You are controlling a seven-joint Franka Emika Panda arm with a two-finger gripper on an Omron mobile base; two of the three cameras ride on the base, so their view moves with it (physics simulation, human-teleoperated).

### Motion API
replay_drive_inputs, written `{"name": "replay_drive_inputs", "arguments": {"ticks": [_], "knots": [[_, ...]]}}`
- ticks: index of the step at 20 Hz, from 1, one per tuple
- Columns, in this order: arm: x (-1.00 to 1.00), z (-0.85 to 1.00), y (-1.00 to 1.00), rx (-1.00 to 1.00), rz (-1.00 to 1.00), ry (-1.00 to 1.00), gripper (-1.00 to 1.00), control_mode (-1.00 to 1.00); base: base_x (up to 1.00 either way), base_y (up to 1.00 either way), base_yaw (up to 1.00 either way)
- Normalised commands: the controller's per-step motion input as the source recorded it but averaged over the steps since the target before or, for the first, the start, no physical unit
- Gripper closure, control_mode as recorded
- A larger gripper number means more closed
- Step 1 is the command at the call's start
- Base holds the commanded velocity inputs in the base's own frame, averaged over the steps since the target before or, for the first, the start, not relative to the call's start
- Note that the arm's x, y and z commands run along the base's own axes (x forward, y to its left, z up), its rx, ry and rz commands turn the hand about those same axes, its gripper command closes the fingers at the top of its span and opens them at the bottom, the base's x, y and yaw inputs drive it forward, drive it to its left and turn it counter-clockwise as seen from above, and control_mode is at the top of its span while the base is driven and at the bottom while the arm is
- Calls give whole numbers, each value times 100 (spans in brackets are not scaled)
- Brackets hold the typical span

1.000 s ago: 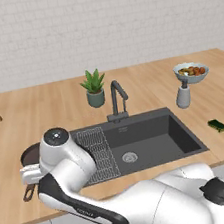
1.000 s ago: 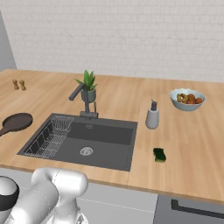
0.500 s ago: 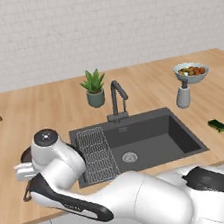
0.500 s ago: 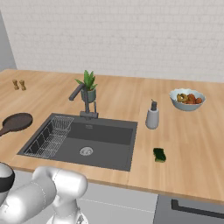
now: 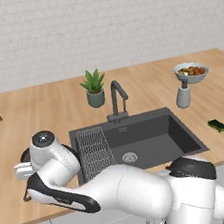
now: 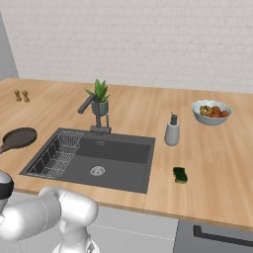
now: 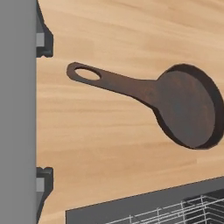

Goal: Pick the pan and sponge and place them into the sink. Then turn on the water.

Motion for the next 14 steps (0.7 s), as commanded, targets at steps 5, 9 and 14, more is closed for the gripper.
{"name": "replay_drive_inputs", "arguments": {"ticks": [5, 9, 14], "knots": [[18, -18, 28, -1, -8, 0, -100, -100, 0, 0, 0], [20, -18, 19, 0, -7, 0, -100, -100, 0, 0, 0], [14, -20, 21, -1, -4, 0, -100, -100, 0, 0, 0]]}}
